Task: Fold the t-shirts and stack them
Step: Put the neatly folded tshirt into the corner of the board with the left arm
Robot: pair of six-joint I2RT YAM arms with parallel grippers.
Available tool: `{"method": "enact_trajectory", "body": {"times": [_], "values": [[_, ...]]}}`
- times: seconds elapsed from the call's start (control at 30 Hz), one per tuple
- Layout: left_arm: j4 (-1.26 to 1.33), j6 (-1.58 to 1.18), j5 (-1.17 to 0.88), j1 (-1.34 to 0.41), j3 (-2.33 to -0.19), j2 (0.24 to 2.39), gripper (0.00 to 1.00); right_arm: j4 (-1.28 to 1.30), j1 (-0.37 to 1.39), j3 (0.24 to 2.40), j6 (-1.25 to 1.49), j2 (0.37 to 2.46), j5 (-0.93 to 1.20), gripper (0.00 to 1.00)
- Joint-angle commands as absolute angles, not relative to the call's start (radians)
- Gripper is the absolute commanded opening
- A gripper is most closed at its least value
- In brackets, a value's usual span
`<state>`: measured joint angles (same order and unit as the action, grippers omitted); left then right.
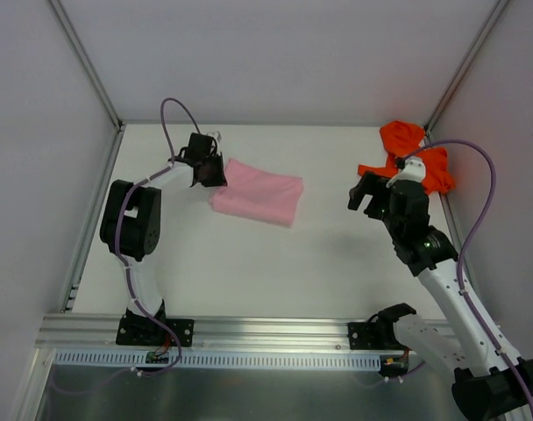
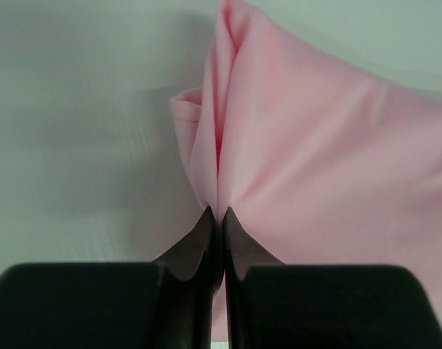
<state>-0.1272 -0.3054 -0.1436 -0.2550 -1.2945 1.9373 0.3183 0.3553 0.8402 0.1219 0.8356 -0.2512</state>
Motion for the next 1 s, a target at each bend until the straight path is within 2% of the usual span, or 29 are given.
{"method": "enact_trajectory", "body": {"times": [0.0,0.4,0.6,0.73,0.83,0.97], "values": [[-0.219,-0.200,-0.063,-0.212,-1.426,1.974,0.00,0.342,0.354,0.920,0.100,0.860,-0.288,0.96],[-0.406,-0.023,0.075,-0.022,-1.724,2.157,0.00,0.411,0.353,1.063,0.029,0.971,-0.364,0.96],[-0.454,-0.026,0.144,0.072,-1.890,2.264,0.00,0.448,0.353,1.135,0.032,1.052,-0.373,0.96],[-0.456,-0.061,0.132,0.155,-1.986,2.307,0.00,0.449,0.354,1.158,0.035,1.088,-0.362,0.96],[-0.472,-0.101,0.037,0.204,-2.078,2.347,0.00,0.453,0.354,1.178,0.038,1.121,-0.354,0.96],[-0.518,-0.100,0.092,0.212,-2.189,2.407,0.00,0.463,0.354,1.210,0.058,1.163,-0.351,0.96]]}}
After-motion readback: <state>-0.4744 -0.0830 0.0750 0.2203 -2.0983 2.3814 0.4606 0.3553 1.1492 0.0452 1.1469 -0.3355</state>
